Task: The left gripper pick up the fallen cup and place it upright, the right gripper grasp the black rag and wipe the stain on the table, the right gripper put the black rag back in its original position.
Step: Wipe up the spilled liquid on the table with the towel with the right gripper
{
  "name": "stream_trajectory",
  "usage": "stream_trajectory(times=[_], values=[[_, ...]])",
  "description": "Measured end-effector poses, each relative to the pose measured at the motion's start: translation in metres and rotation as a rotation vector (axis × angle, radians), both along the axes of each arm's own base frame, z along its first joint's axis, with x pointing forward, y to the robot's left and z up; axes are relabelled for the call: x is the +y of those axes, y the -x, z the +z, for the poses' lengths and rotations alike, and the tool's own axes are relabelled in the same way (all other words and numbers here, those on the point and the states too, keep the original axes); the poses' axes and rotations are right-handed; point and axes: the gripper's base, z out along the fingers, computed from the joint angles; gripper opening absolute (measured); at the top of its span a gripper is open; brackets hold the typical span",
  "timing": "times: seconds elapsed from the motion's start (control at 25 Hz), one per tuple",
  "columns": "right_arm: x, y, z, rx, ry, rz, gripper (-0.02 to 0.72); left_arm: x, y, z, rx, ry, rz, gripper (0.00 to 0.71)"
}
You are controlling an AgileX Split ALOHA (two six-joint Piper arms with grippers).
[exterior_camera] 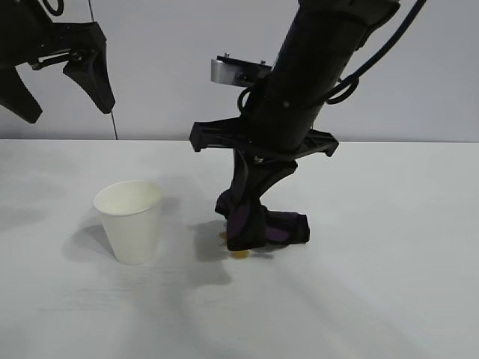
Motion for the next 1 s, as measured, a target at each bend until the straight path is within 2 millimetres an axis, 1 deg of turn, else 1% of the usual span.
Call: stream_trajectory(times=[0.28,0.4,0.56,0.72,0.88,1.0], values=[[0.003,-0.008,-0.046,0.046,0.053,0.001,0.041,0.000,0.000,0.000,0.002,-0.002,-0.001,0.693],[0.004,-0.010,-0.060,0.049,0.061,-0.003,0.041,0.000,0.000,0.000,0.002,-0.002,-0.001,0.693],[0.002,-0.013,-0.063,0.026,0.087,-0.009,0.041,0.000,0.000,0.000,0.002,-0.002,-0.001,0.693],[-0.008,-0.022,-0.062,-0.032,0.155,-0.063,0.041,0.000,0.000,0.000,0.002,-0.002,-0.001,0.693],[-0.033,-0.037,-0.061,-0.076,0.201,-0.136,0.041,0.000,0.000,0.000,0.002,-0.002,-0.001,0.693],[-0.050,-0.046,-0.061,-0.078,0.203,-0.186,0.041,0.000,0.000,0.000,0.002,-0.002,-0.001,0.693]])
